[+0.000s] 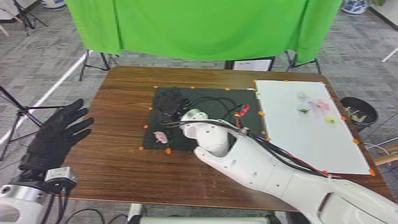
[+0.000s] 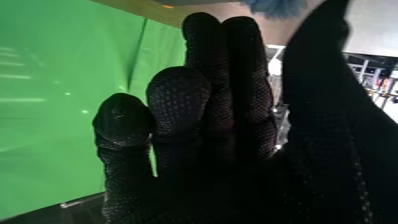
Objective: Arrange flowers
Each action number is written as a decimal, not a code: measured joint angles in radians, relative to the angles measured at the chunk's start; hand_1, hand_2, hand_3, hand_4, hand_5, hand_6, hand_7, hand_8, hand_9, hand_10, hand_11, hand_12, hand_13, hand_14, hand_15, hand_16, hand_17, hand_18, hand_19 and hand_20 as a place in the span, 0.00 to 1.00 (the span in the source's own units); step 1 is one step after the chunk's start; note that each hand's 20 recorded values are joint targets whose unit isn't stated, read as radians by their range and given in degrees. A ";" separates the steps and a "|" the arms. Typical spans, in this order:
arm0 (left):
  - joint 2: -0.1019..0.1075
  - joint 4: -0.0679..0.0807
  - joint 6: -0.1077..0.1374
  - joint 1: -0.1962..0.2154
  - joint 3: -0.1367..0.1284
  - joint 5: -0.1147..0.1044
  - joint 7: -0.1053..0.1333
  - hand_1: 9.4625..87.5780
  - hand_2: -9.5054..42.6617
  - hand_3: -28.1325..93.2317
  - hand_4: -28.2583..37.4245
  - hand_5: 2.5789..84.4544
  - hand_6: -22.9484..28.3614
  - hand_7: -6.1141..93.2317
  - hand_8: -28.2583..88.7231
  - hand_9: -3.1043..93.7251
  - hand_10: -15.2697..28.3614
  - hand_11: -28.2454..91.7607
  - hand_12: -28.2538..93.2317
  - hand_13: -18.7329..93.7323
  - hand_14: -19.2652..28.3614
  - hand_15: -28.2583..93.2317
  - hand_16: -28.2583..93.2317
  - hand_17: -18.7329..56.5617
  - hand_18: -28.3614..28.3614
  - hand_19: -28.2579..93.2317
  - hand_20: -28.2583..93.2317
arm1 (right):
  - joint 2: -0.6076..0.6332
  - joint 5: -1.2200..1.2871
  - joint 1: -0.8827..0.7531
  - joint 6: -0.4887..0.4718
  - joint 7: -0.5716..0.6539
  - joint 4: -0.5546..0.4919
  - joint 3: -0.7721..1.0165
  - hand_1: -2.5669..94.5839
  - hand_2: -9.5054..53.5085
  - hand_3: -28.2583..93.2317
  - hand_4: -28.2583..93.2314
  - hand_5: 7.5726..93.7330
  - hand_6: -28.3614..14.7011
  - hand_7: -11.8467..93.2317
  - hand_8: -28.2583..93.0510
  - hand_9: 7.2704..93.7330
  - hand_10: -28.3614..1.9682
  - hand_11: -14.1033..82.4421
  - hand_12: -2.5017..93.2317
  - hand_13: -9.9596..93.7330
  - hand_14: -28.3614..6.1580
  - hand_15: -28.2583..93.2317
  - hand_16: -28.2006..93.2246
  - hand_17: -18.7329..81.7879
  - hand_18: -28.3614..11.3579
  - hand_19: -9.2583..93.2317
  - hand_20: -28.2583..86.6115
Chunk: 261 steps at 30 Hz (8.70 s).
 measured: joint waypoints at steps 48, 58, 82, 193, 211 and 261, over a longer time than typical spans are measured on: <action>-0.061 -0.004 -0.020 0.043 -0.024 0.001 -0.021 0.18 0.11 0.79 0.00 0.28 0.51 0.25 0.16 0.24 0.60 0.38 0.40 0.31 0.73 0.44 0.26 0.09 0.91 0.54 0.31 | 0.731 0.315 -0.568 -0.211 0.462 -0.414 0.783 0.27 0.00 0.96 0.00 0.42 0.44 0.36 0.14 0.48 0.42 0.34 0.24 0.57 0.53 0.82 0.43 0.43 0.15 0.89 0.74; -0.061 -0.004 -0.022 0.045 -0.029 0.001 -0.023 0.18 0.11 0.79 0.00 0.28 0.52 0.25 0.16 0.24 0.60 0.38 0.40 0.31 0.73 0.43 0.26 0.09 0.91 0.54 0.31 | 0.729 0.338 -0.581 -0.326 0.506 -0.395 0.790 0.29 0.00 0.96 0.00 0.45 0.47 0.38 0.13 0.52 0.46 0.36 0.24 0.60 0.57 0.81 0.45 0.44 0.15 0.89 0.73; -0.062 -0.005 -0.022 0.052 -0.033 0.001 -0.023 0.18 0.11 0.79 0.00 0.28 0.52 0.25 0.16 0.24 0.60 0.38 0.40 0.31 0.73 0.44 0.26 0.09 0.91 0.54 0.31 | 0.754 0.249 -0.557 -0.018 0.337 -0.282 0.674 0.52 0.00 0.94 0.00 0.78 0.73 0.54 0.23 0.98 0.83 0.27 0.51 0.86 0.70 0.80 0.51 0.59 0.21 1.00 0.71; -0.057 0.003 -0.020 0.031 0.000 0.000 -0.035 0.18 0.12 0.79 0.00 0.28 0.52 0.25 0.16 0.24 0.60 0.39 0.40 0.31 0.73 0.44 0.26 0.09 0.91 0.54 0.31 | 0.491 0.275 -0.026 -0.136 0.262 -0.280 0.319 0.28 0.00 0.99 0.02 0.23 0.51 0.42 0.12 0.29 0.44 0.37 0.28 0.46 0.49 0.81 0.40 0.38 0.19 0.84 0.72; -0.071 -0.003 -0.019 0.047 -0.012 0.000 -0.035 0.18 0.13 0.79 0.00 0.28 0.52 0.25 0.16 0.24 0.60 0.39 0.40 0.31 0.73 0.44 0.26 0.09 0.91 0.54 0.31 | 0.658 0.300 -0.232 -0.278 0.375 -0.260 0.500 0.31 0.00 0.98 0.00 0.33 0.55 0.42 0.12 0.46 0.51 0.38 0.26 0.55 0.56 0.79 0.41 0.40 0.18 0.85 0.73; -0.066 -0.001 -0.021 0.025 0.004 0.000 -0.047 0.18 0.14 0.79 0.00 0.28 0.52 0.26 0.16 0.24 0.60 0.39 0.40 0.31 0.73 0.44 0.26 0.09 0.91 0.54 0.31 | 0.392 0.286 -0.099 -0.037 0.033 -0.388 0.275 0.50 0.00 0.94 0.01 0.71 0.73 0.61 0.24 0.95 0.82 0.32 0.57 0.82 0.70 0.80 0.51 0.55 0.22 0.96 0.72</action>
